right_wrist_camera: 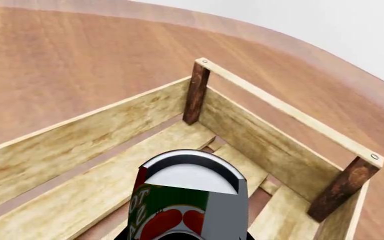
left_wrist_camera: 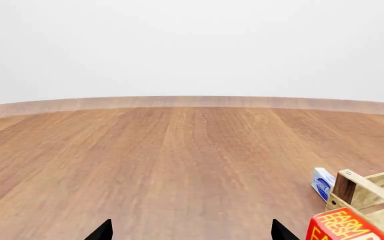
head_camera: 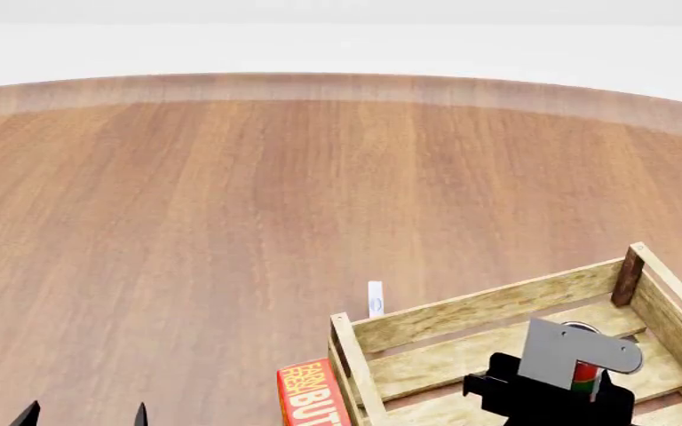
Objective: Pick up the tomato sauce, and put it in the wooden tray.
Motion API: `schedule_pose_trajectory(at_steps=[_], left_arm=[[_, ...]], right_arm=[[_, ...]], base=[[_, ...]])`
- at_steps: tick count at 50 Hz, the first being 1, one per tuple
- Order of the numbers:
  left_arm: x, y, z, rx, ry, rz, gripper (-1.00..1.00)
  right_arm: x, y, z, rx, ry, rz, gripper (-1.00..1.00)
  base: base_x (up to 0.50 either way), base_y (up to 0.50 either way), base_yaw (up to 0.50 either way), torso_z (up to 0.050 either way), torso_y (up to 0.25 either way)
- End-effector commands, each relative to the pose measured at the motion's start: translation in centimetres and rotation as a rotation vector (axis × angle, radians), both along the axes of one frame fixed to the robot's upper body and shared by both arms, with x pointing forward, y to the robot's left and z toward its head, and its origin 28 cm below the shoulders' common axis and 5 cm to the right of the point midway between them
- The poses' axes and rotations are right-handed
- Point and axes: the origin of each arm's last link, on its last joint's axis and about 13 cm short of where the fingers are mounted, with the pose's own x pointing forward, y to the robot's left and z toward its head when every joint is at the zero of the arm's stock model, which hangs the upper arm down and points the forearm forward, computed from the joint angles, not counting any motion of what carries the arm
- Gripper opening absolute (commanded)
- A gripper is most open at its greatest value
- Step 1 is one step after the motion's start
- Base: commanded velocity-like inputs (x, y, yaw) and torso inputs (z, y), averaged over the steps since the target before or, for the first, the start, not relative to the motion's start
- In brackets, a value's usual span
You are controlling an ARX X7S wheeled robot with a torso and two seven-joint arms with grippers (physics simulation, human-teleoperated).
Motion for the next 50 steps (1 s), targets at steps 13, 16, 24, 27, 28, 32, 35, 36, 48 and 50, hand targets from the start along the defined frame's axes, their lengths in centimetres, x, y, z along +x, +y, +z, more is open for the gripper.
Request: schedule_pose_trajectory(at_steps=[13,16,24,27,28,32,35,36,48,50], left_arm=[[0.0,0.0,0.0,0.000,0.000,0.000,1.00],[0.0,0.0,0.0,0.000,0.000,0.000,1.00],[0.1,0.0,-0.1,0.000,0.000,0.000,1.00],[0.1,0.0,-0.1,0.000,0.000,0.000,1.00],[0.1,0.0,0.0,0.000,0.000,0.000,1.00],[0.1,0.0,0.0,0.000,0.000,0.000,1.00],[0.1,0.0,0.0,-0.001,0.001,0.000,1.00],[0.1,0.0,0.0,0.000,0.000,0.001,1.00],[0.1,0.0,0.0,0.000,0.001,0.000,1.00],[0.1,0.0,0.0,0.000,0.001,0.000,1.00]], right_arm=[[-0.3,0.1,-0.4,-0.032,-0.017,0.021,-1.00],[-0.4,0.2,-0.5,-0.038,-0.024,0.020,-1.00],[-0.5,0.3,-0.7,-0.036,-0.024,0.027,-1.00],[-0.6,0.3,-0.8,-0.035,-0.022,0.027,-1.00],[-0.6,0.3,-0.8,-0.034,-0.020,0.027,-1.00],[-0.7,0.3,-0.9,-0.032,-0.017,0.028,-1.00],[-0.7,0.4,-1.0,-0.032,-0.015,0.029,-1.00],[-0.7,0.4,-1.0,-0.032,-0.015,0.030,-1.00],[-1.0,0.4,-1.3,-0.026,-0.005,0.034,-1.00],[-1.1,0.4,-1.4,-0.028,-0.001,0.032,-1.00]], base=[[0.00,0.00,0.00,0.000,0.000],[0.00,0.00,0.00,0.000,0.000],[0.00,0.00,0.00,0.000,0.001],[0.00,0.00,0.00,0.000,0.000],[0.00,0.00,0.00,0.000,0.000],[0.00,0.00,0.00,0.000,0.000],[0.00,0.00,0.00,0.000,0.000],[0.00,0.00,0.00,0.000,0.000],[0.00,0.00,0.00,0.000,0.000],[0.00,0.00,0.00,0.000,0.000]])
